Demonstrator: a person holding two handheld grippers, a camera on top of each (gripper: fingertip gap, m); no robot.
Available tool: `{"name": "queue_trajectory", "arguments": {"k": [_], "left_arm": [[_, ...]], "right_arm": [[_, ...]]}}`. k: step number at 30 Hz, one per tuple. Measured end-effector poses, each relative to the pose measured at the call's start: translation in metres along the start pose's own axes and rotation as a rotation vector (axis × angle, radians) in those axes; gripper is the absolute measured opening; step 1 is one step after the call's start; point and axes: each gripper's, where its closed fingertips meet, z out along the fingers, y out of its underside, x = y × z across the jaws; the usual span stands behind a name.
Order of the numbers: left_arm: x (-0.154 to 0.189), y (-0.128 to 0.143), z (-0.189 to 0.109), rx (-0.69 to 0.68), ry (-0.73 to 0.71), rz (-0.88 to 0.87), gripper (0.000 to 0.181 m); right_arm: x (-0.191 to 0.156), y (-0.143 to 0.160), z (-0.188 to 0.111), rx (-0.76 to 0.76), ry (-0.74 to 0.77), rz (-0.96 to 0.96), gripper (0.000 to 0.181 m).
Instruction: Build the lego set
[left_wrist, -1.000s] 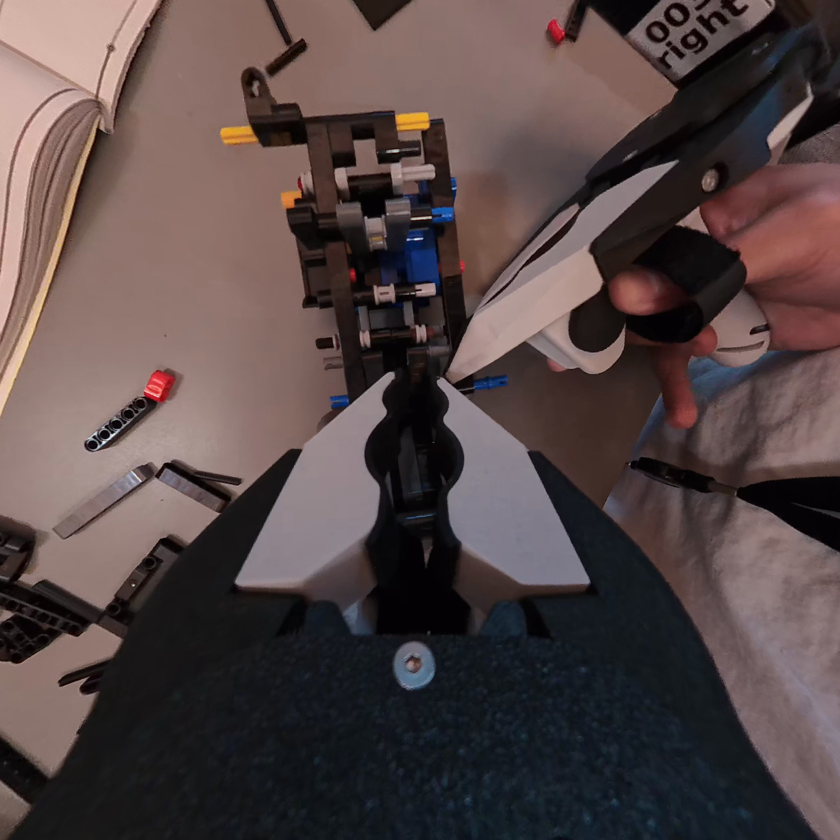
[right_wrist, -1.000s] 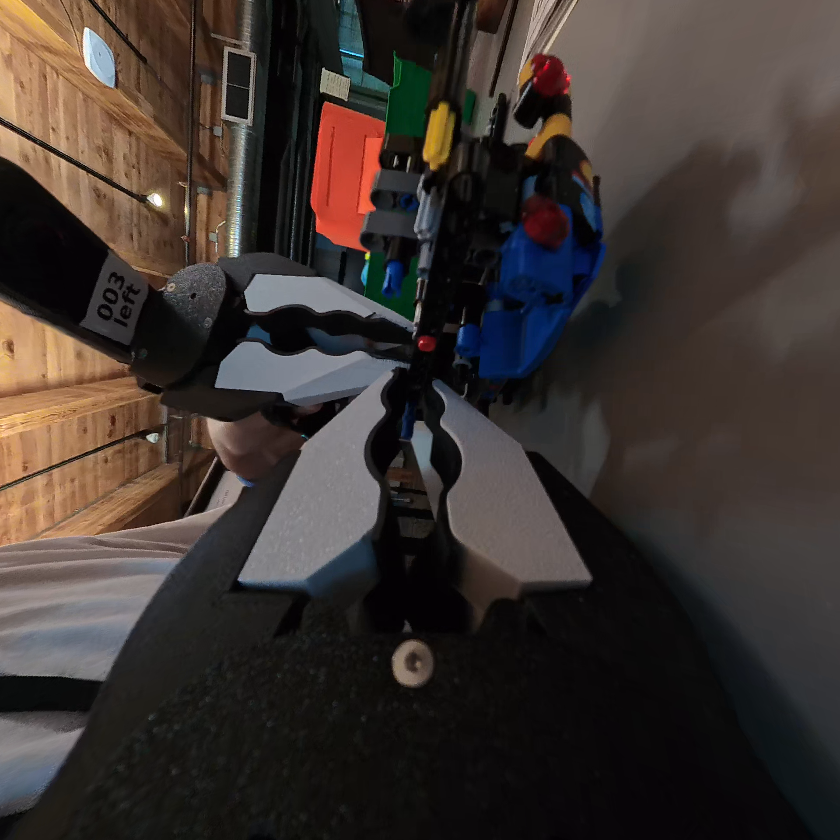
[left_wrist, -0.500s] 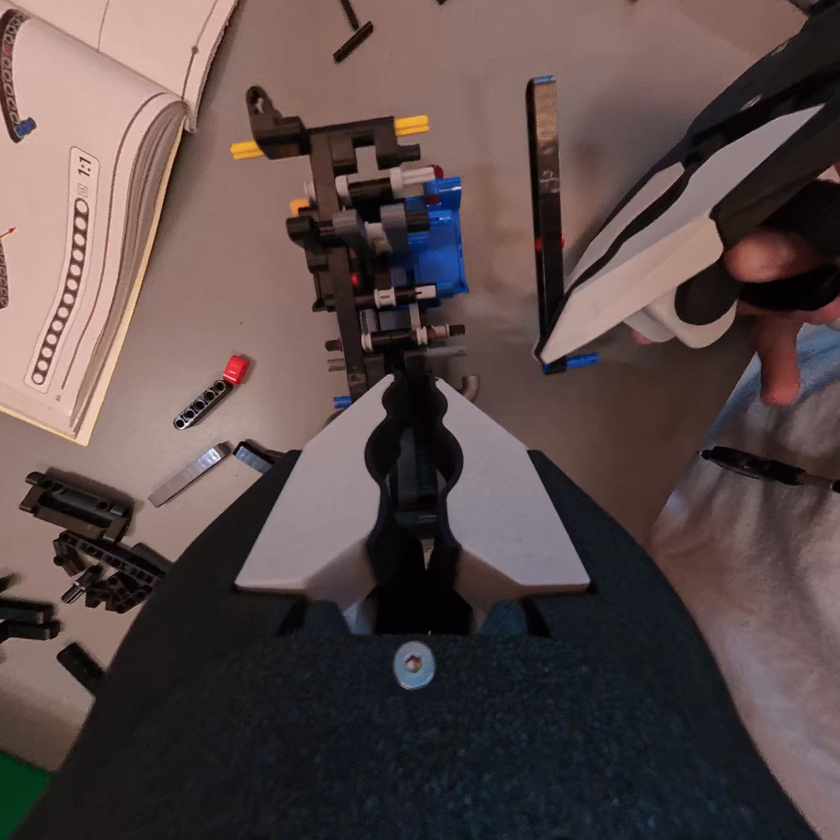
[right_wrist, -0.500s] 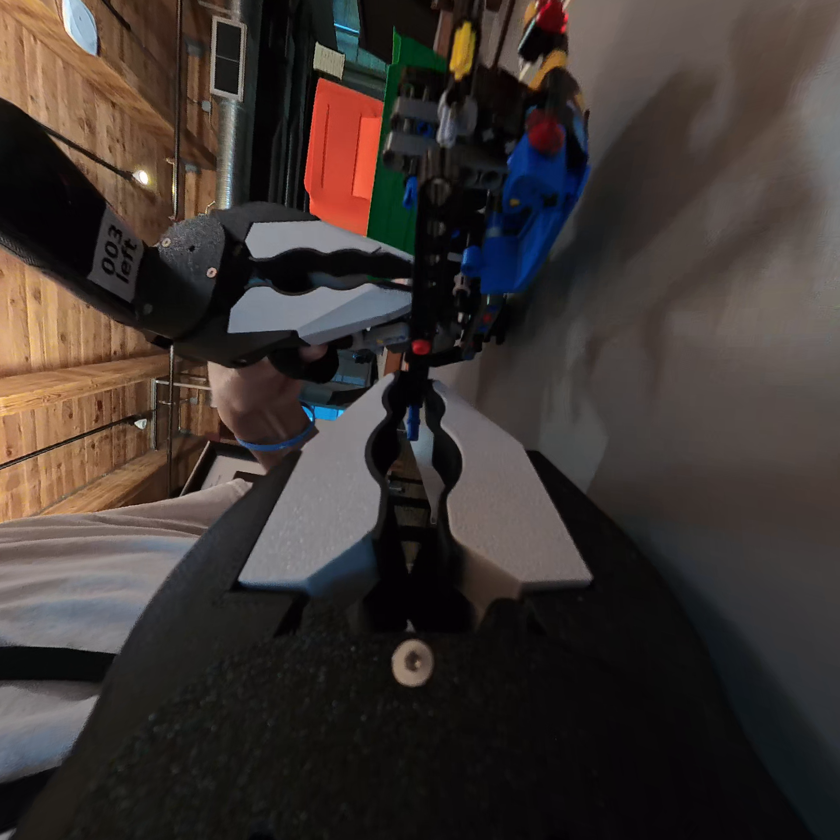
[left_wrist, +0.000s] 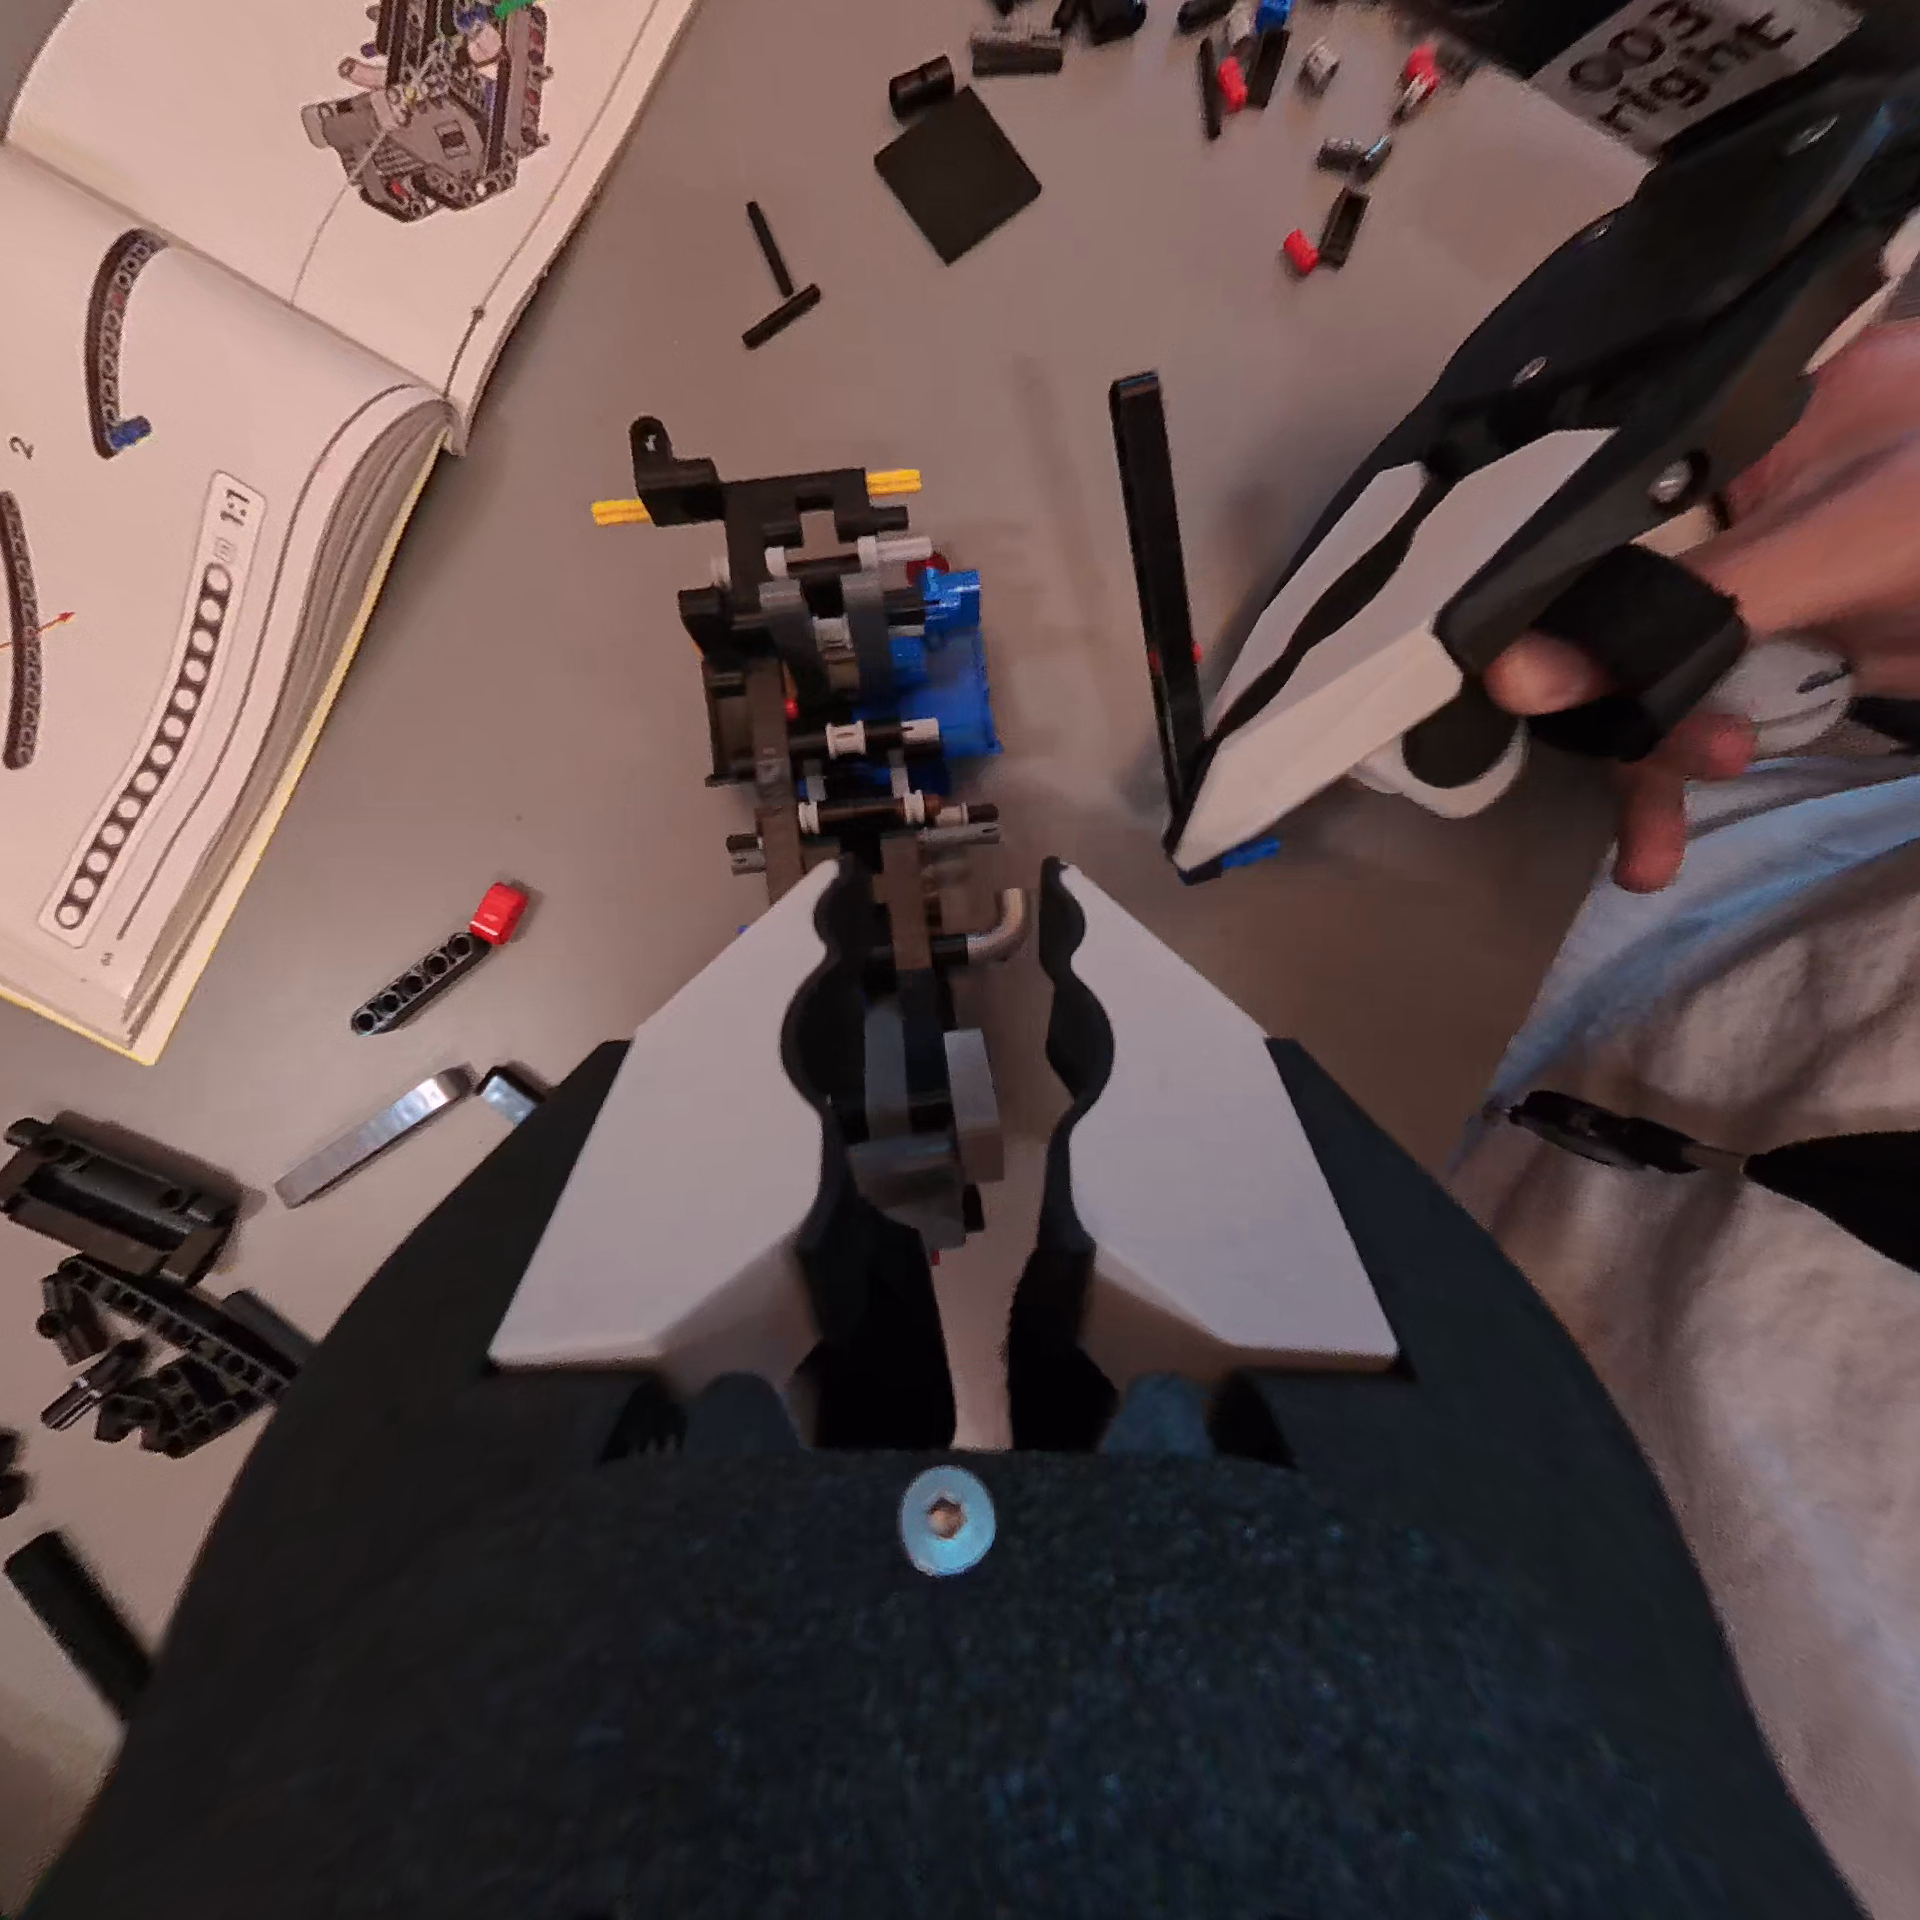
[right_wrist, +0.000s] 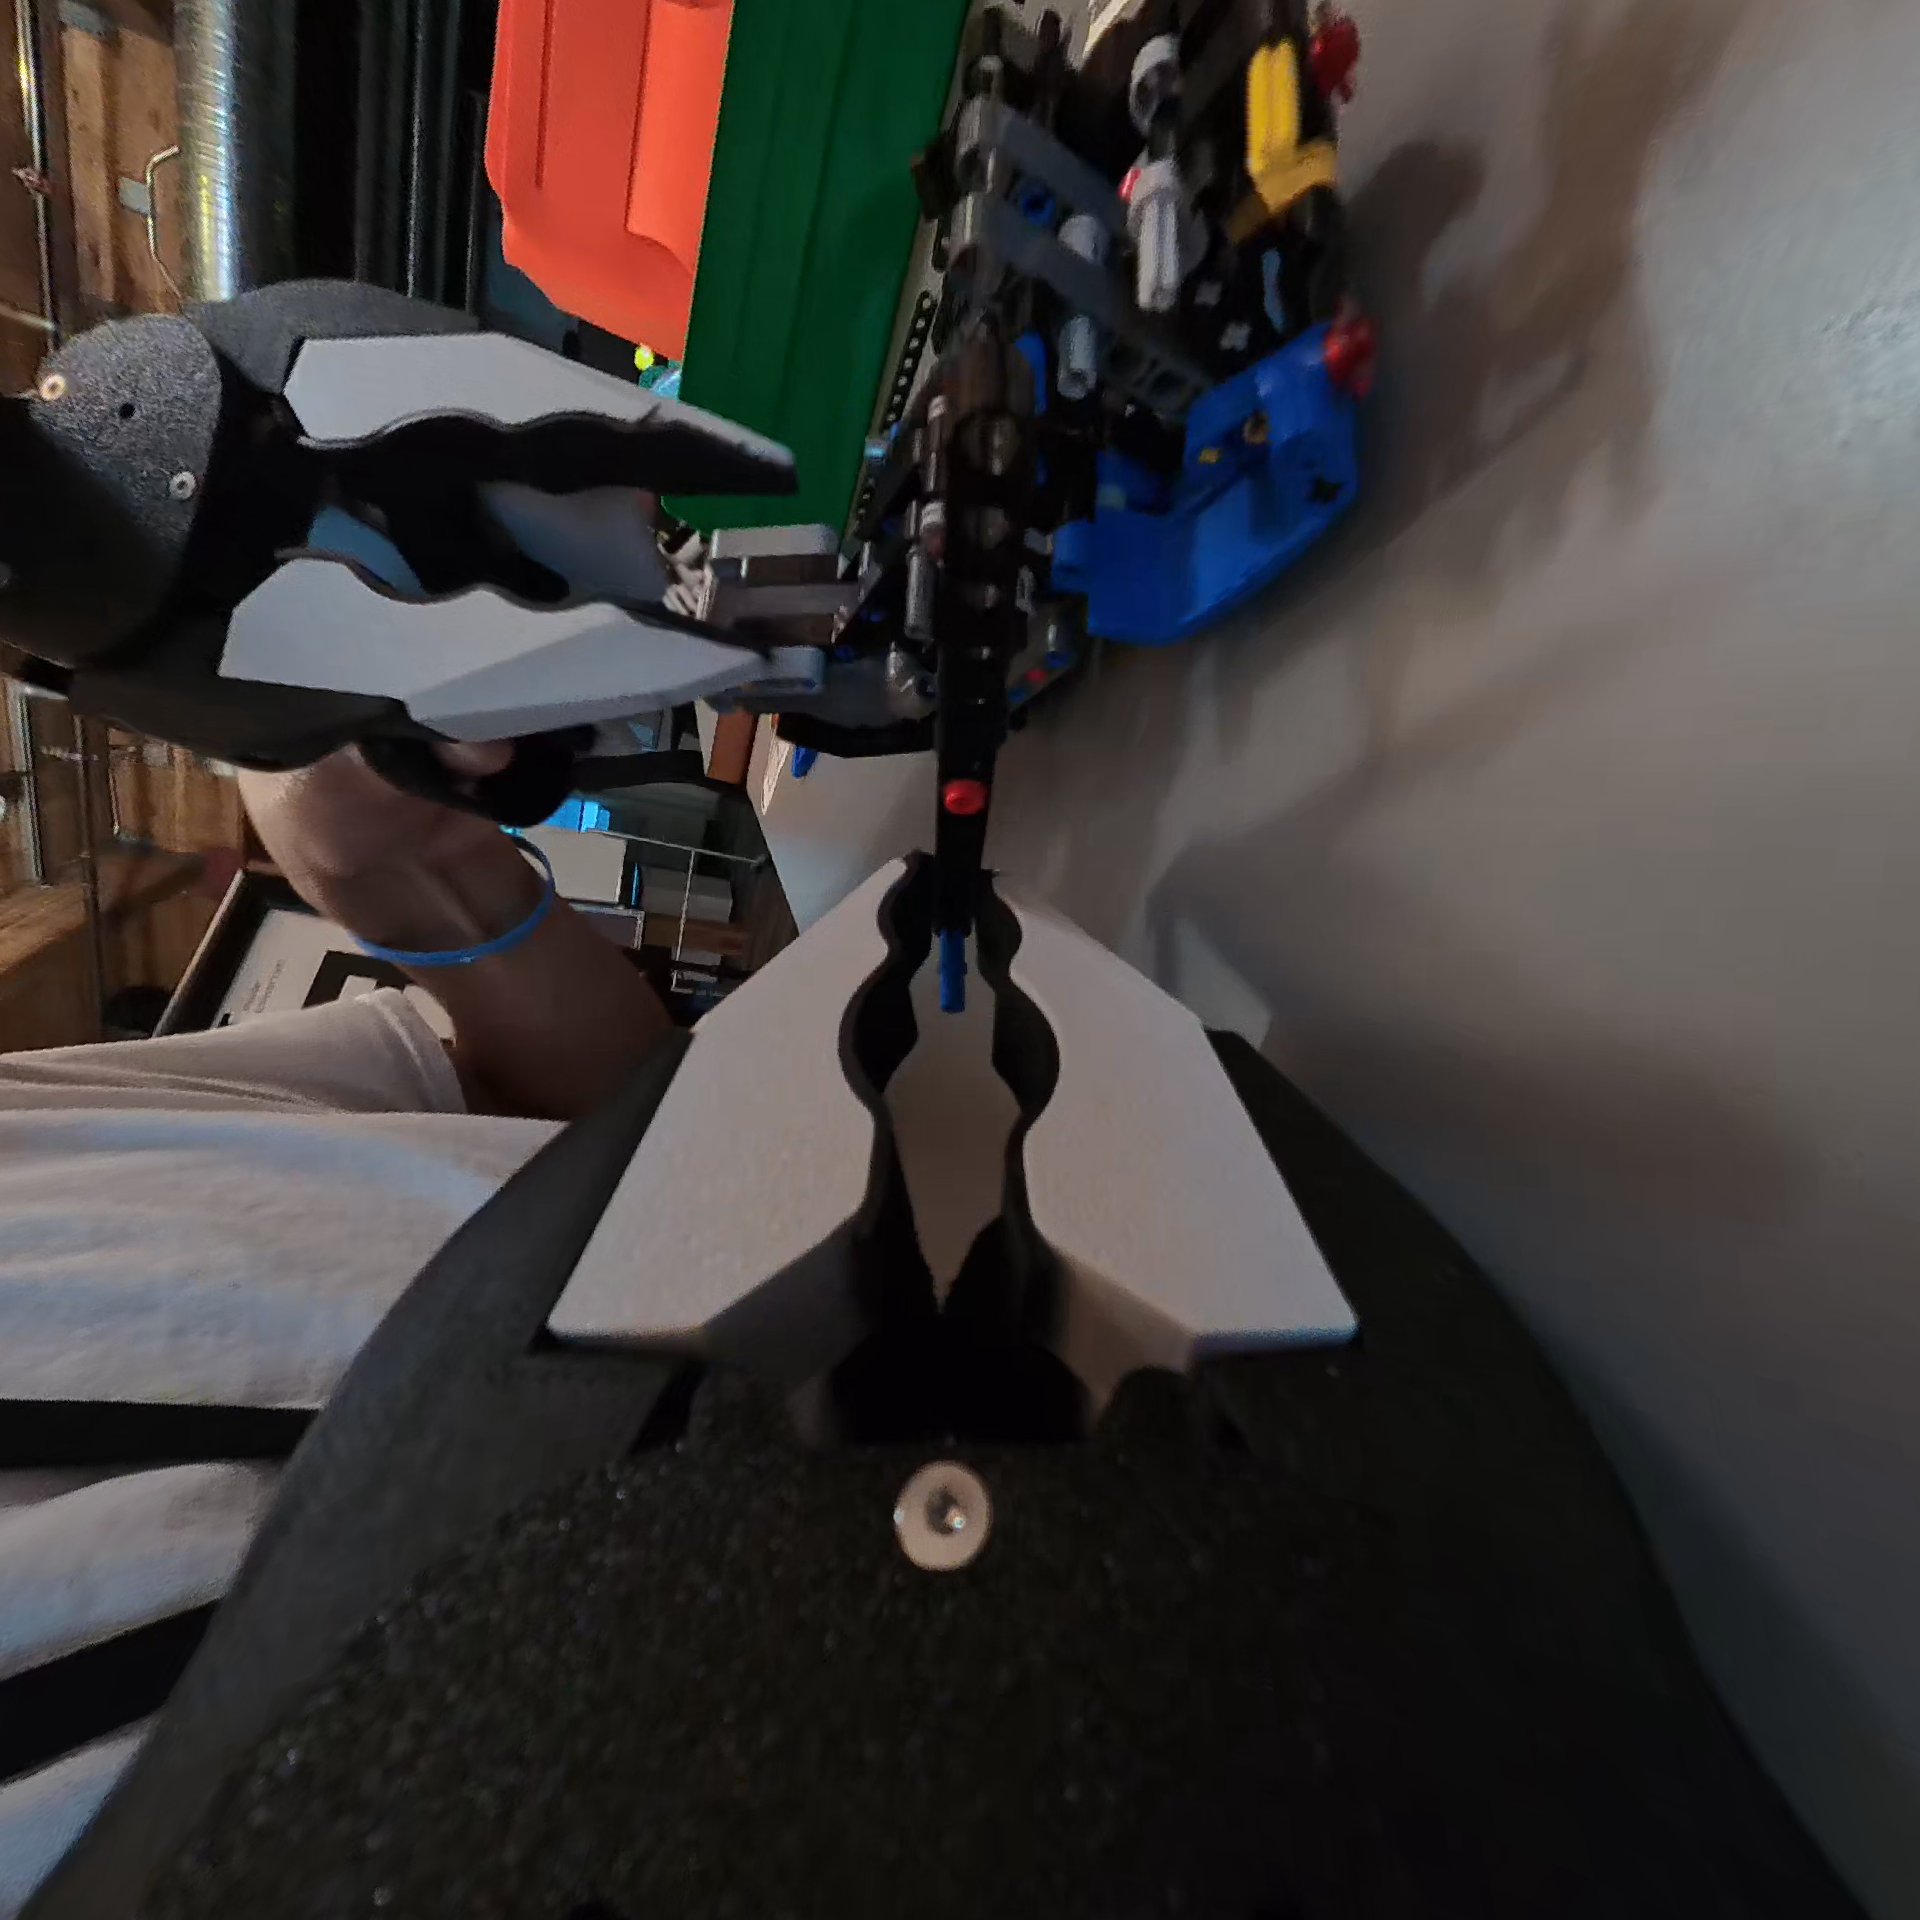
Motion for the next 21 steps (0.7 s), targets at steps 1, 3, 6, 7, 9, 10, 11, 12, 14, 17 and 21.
{"name": "queue_trajectory", "arguments": {"k": [1,3,6,7,9,10,11,12,14,17,21], "left_arm": [[-0.001,0.002,0.005,-0.02,-0.031,0.01,0.031],[0.0,0.001,0.013,-0.04,-0.059,0.009,0.031],[-0.005,0.0,0.019,-0.05,-0.106,-0.028,0.03],[-0.005,0.0,0.019,-0.056,-0.112,-0.037,0.028],[-0.004,0.001,0.017,-0.063,-0.134,-0.052,0.031],[-0.003,0.002,0.017,-0.07,-0.144,-0.054,0.032],[-0.001,0.002,0.018,-0.067,-0.148,-0.059,0.033],[0.001,0.001,0.019,-0.064,-0.16,-0.061,0.034],[-0.001,0.001,0.02,-0.076,-0.207,-0.061,0.037],[-0.001,0.003,0.019,-0.082,-0.24,-0.083,0.034],[-0.001,0.006,0.018,-0.098,-0.269,-0.106,0.028]], "right_arm": [[-0.001,0.002,0.001,-0.014,-0.002,-0.007,0.007],[-0.001,0.002,0.001,-0.008,0.003,-0.02,0.007],[-0.002,0.004,0.001,-0.021,0.0,-0.039,0.007],[-0.002,0.004,0.001,-0.017,-0.006,-0.037,0.007],[-0.004,0.003,0.0,-0.018,-0.026,-0.023,0.007],[-0.005,0.002,0.0,-0.017,-0.033,-0.021,0.007],[-0.006,0.002,0.0,-0.017,-0.039,-0.021,0.007],[-0.006,0.002,0.0,-0.02,-0.043,-0.027,0.007],[-0.008,0.002,0.001,-0.023,-0.049,-0.044,0.007],[-0.011,0.001,0.001,-0.027,-0.076,-0.045,0.006],[-0.017,0.002,0.001,-0.04,-0.123,-0.037,0.006]]}}
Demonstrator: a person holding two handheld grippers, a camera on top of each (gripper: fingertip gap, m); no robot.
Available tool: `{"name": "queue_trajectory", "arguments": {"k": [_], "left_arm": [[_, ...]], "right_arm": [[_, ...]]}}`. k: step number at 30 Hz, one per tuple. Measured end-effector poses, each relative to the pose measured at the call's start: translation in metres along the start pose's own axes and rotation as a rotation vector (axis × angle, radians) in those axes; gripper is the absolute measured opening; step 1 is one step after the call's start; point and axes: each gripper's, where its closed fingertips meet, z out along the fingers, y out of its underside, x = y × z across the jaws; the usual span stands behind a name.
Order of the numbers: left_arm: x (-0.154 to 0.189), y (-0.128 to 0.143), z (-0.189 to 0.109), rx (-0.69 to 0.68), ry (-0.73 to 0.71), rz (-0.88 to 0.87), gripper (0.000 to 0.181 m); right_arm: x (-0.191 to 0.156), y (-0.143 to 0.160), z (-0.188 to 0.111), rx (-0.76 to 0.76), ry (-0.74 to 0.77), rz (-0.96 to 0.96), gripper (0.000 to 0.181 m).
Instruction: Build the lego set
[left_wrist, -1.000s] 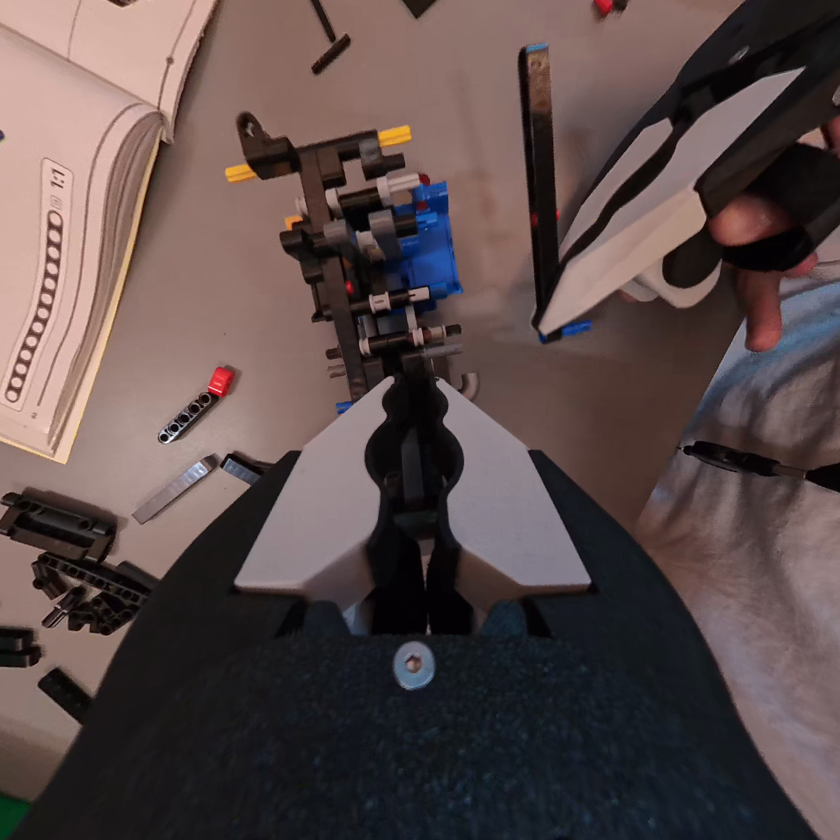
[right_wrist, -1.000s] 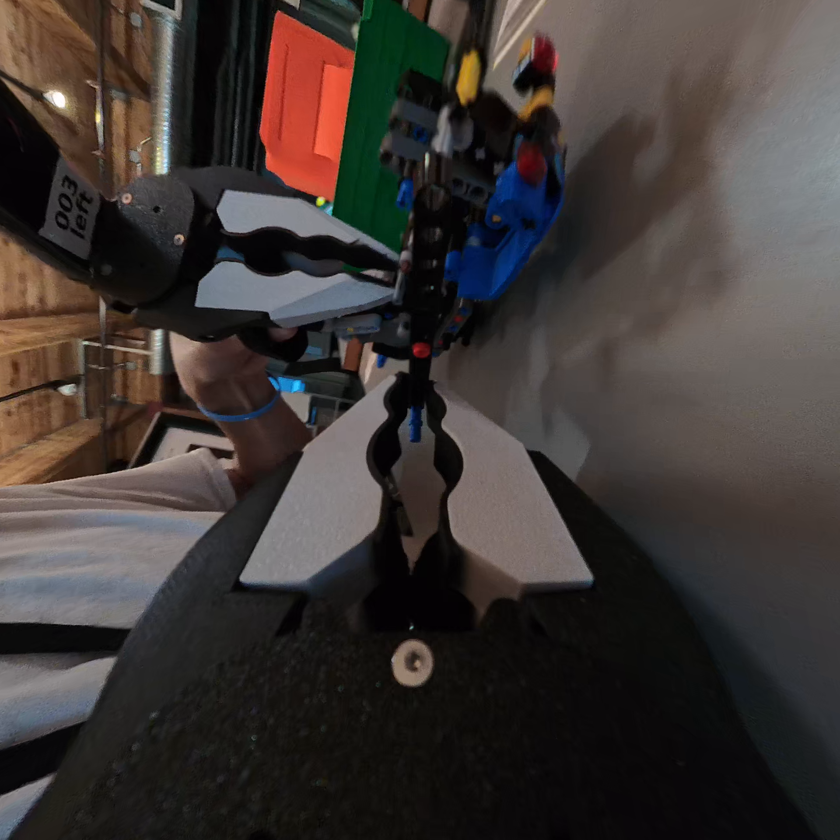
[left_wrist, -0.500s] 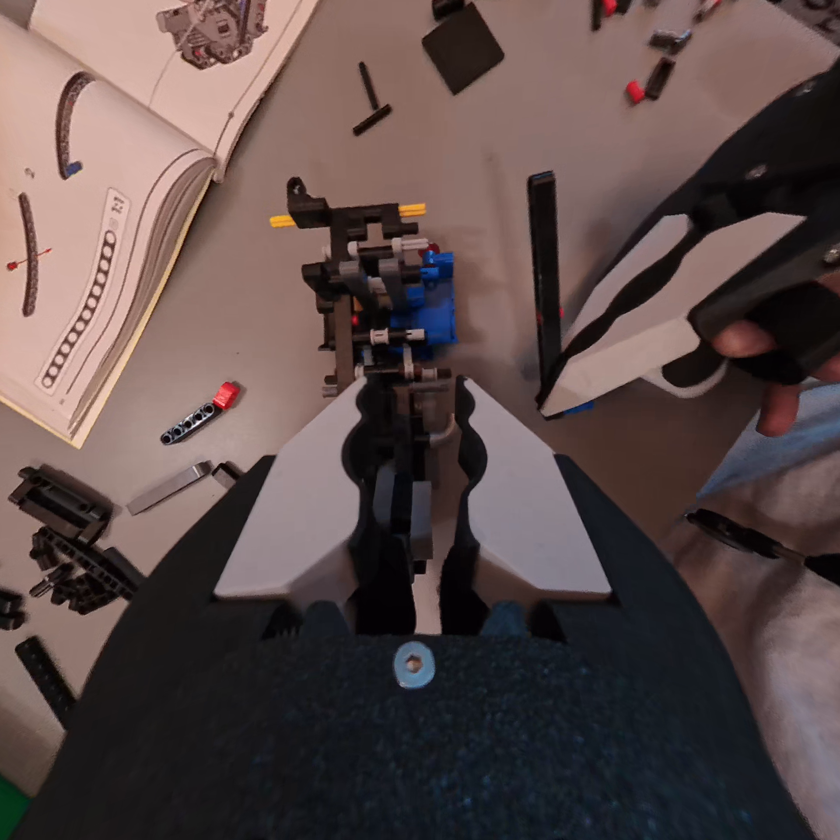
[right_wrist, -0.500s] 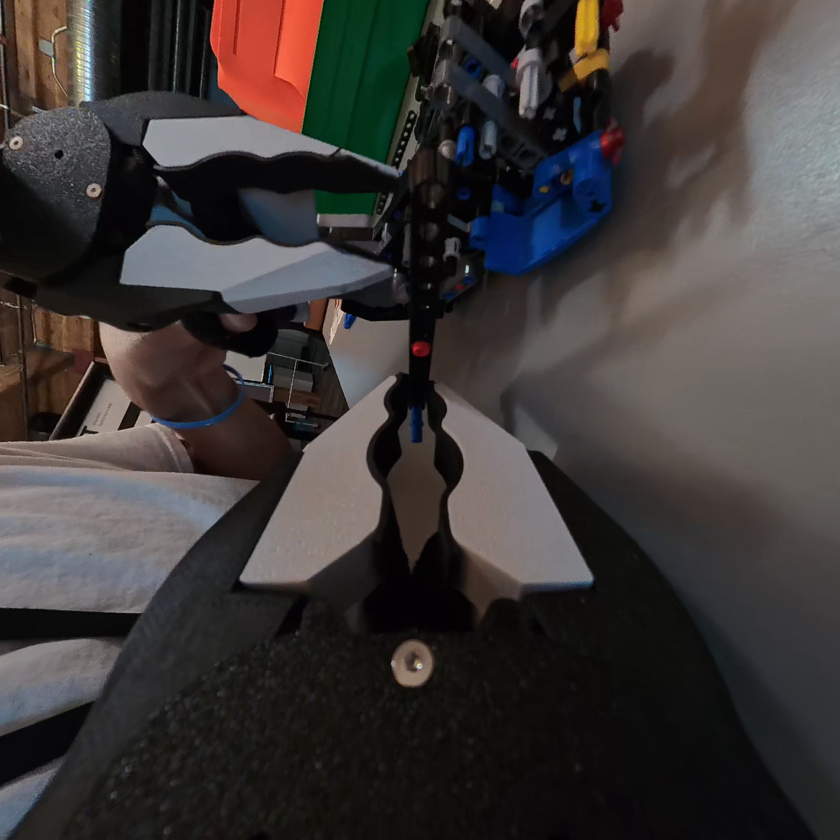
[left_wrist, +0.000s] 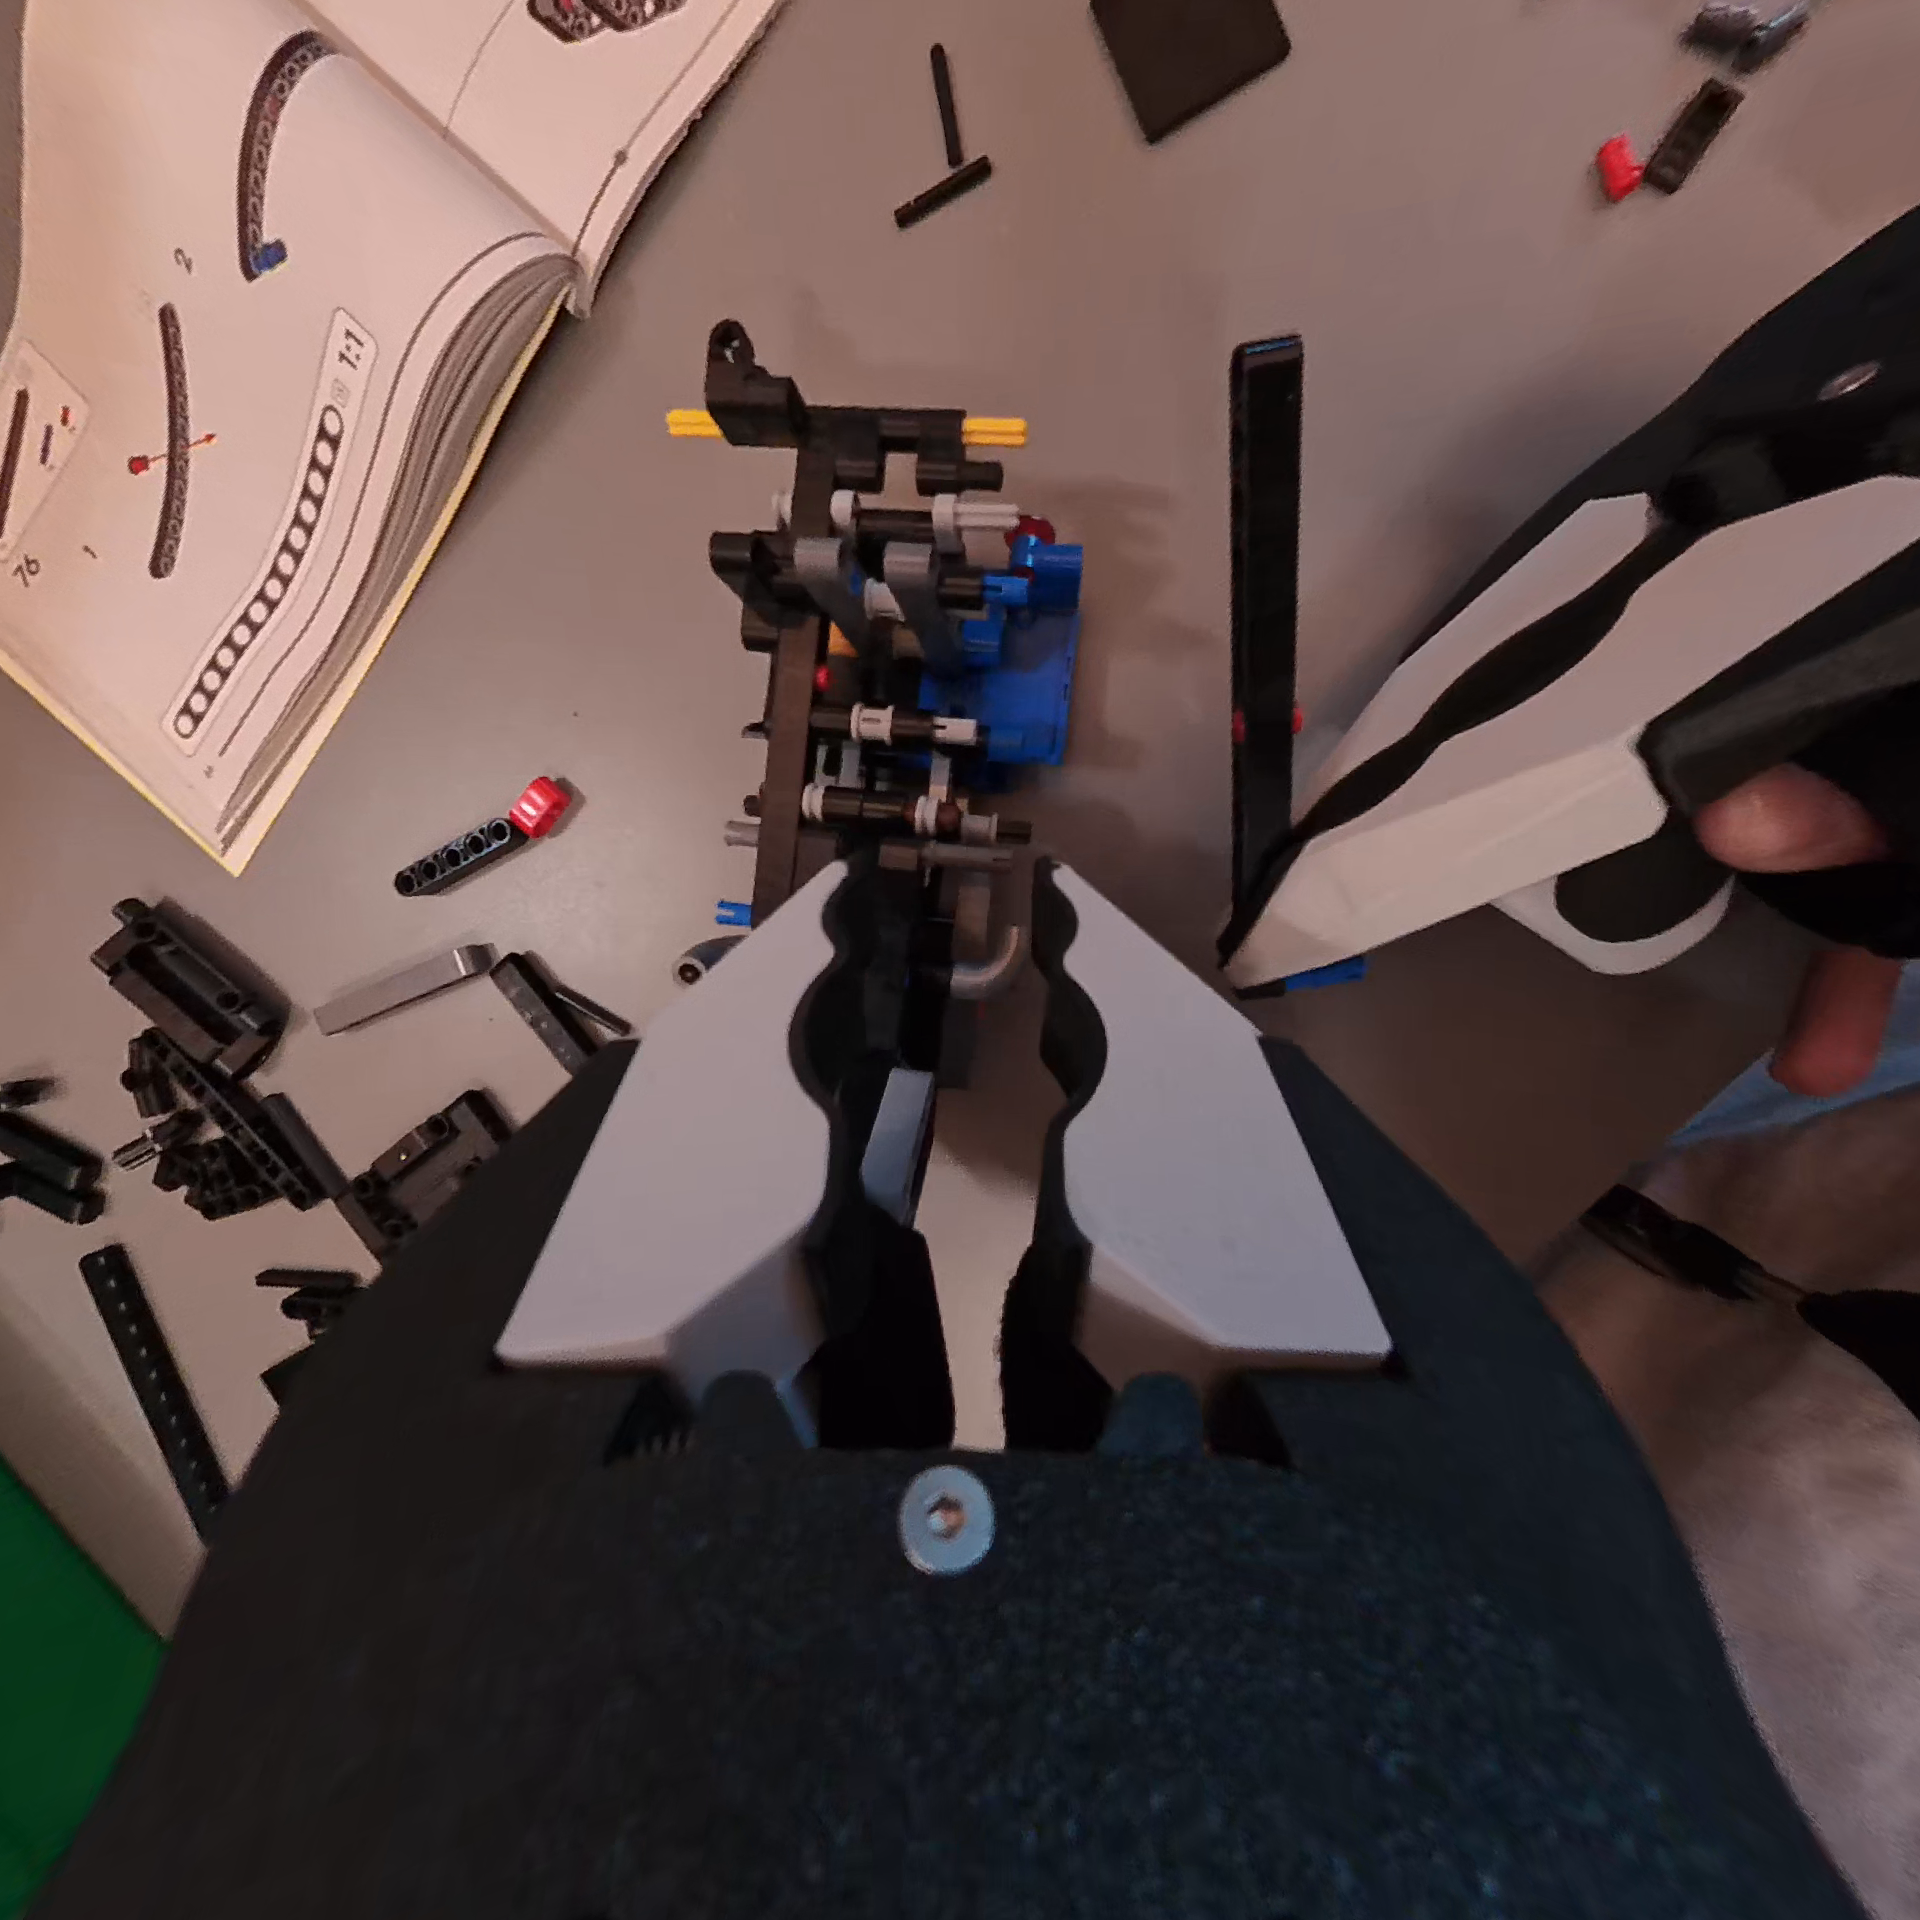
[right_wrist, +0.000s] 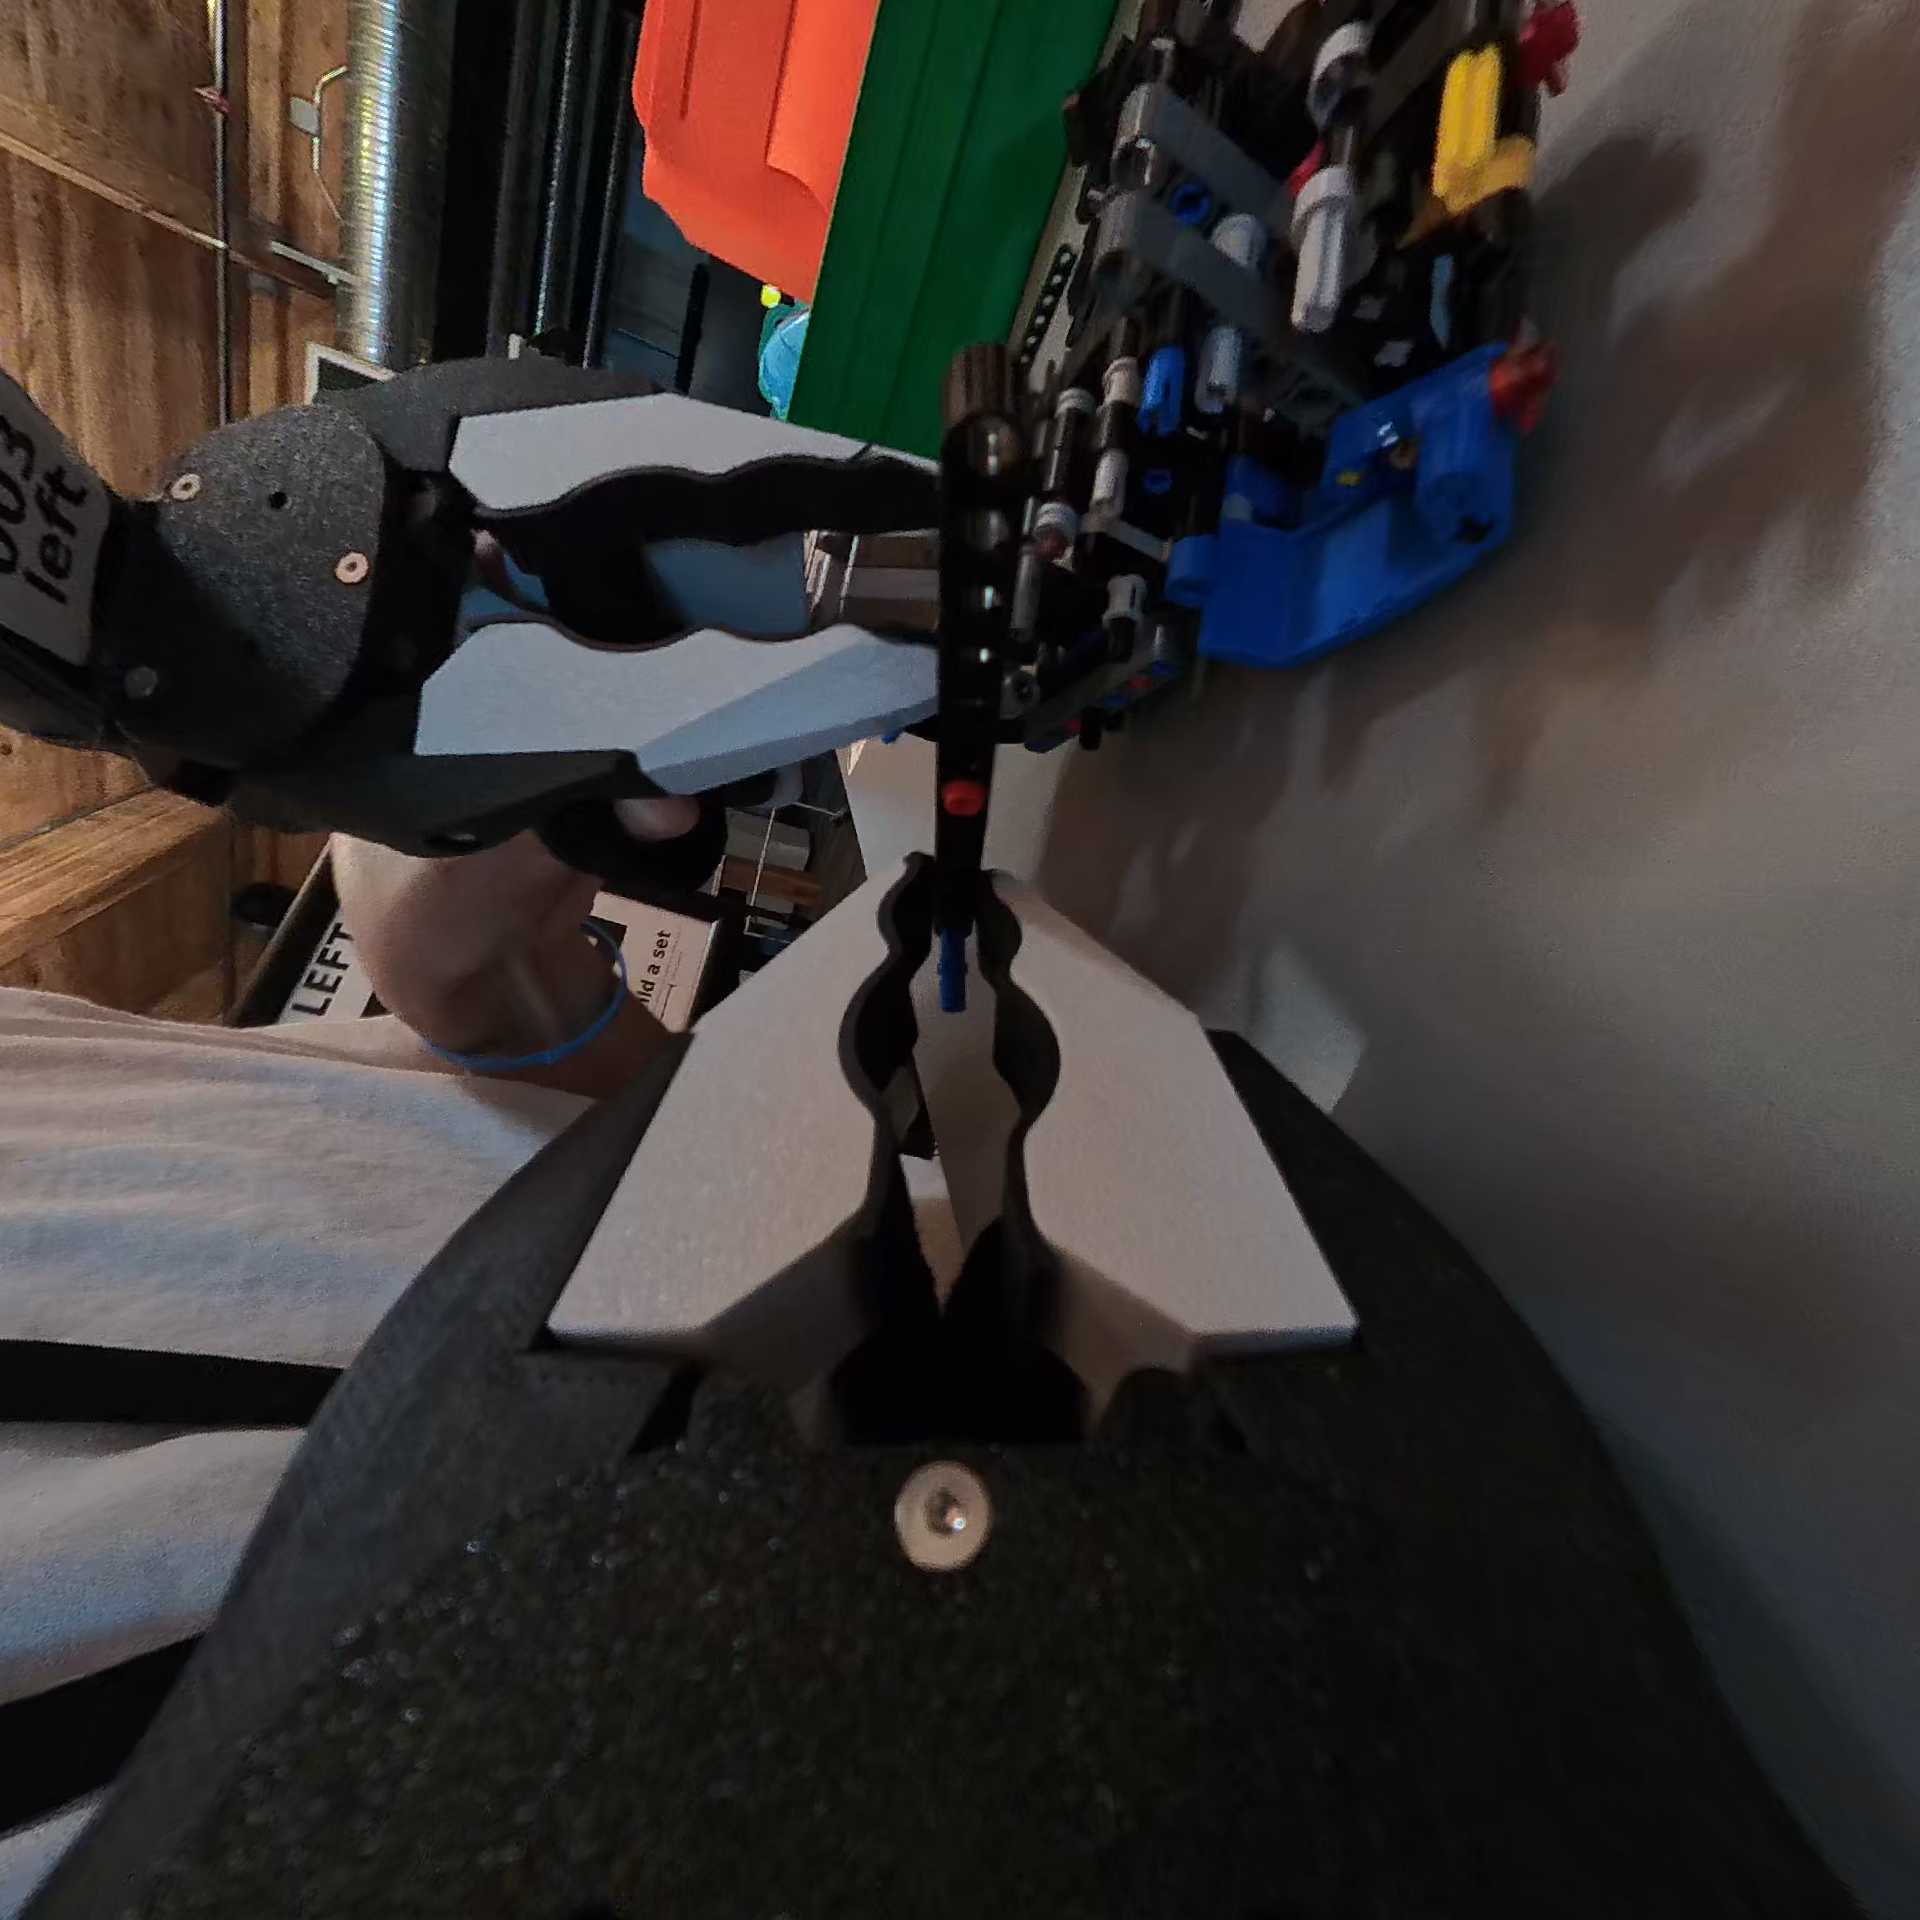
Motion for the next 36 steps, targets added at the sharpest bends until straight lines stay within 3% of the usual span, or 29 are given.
{"name": "queue_trajectory", "arguments": {"k": [7,14,16,19,23,27,31,34,36], "left_arm": [[0.001,0.0,0.003,-0.036,0.013,-0.01,0.032],[-0.004,-0.002,0.005,-0.054,0.002,0.014,0.023],[0.008,-0.004,0.005,-0.039,0.078,0.027,0.0],[-0.001,-0.002,0.006,-0.052,0.029,0.053,0.0],[0.01,-0.006,-0.005,-0.006,0.089,0.047,0.008],[-0.009,-0.008,-0.04,0.119,0.09,-0.036,0.018],[-0.057,0.026,-0.068,0.187,0.095,-0.081,0.027],[-0.065,0.06,-0.062,0.218,0.137,0.027,0.028],[-0.074,0.08,-0.05,0.211,0.126,0.048,0.031]], "right_arm": [[-0.009,0.002,-0.002,-0.012,-0.073,0.004,0.006],[-0.016,0.002,-0.004,-0.012,-0.127,0.011,0.006],[-0.017,0.001,-0.005,-0.008,-0.137,0.014,0.006],[-0.019,0.001,-0.006,-0.007,-0.154,0.014,0.006],[-0.02,-0.001,-0.009,0.008,-0.174,0.034,0.006],[-0.02,-0.001,-0.011,-0.036,-0.169,0.018,0.006],[0.01,-0.009,-0.013,-0.152,0.06,-0.193,0.007],[0.031,-0.015,-0.015,-0.291,0.2,-0.302,0.008],[0.034,-0.007,-0.013,-0.418,0.176,-0.287,0.008]]}}
